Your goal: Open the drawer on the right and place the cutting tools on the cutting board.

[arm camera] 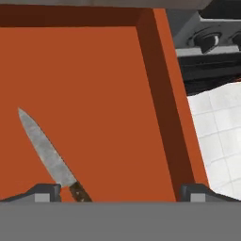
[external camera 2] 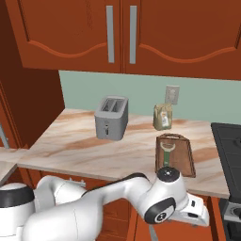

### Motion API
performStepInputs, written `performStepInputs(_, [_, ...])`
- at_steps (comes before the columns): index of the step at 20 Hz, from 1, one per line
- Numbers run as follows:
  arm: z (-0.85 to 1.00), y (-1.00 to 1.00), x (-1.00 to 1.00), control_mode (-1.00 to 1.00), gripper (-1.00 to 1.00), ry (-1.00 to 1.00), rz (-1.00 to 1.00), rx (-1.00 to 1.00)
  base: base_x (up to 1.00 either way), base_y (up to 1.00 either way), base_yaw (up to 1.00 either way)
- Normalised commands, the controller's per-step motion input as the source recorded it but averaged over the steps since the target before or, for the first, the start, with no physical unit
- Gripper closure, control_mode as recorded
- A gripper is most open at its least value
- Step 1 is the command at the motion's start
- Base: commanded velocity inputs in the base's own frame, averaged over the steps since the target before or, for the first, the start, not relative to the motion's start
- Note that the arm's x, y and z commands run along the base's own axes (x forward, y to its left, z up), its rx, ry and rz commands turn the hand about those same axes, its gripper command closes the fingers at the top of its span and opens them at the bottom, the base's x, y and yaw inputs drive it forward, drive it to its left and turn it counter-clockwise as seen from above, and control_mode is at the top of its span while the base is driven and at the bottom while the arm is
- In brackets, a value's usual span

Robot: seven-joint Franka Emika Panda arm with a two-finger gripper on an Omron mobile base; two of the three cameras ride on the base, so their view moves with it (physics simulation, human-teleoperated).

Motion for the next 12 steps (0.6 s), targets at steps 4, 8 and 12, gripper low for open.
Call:
performStepInputs(4, [-0.19, -0.11, -0.45, -1.00, -1.00, 0.10, 0.03, 0.00, 0.00, 0.00, 0.00])
performStepInputs(8, [-0.01, 0.00, -0.32, -1.00, -1.00, 0.17, 0.02, 0.00, 0.00, 0.00, 0.00])
performStepInputs(12, [-0.05, 0.17, -0.51, -1.00, -1.00, 0.07, 0.04, 0.00, 0.00, 0.00, 0.00])
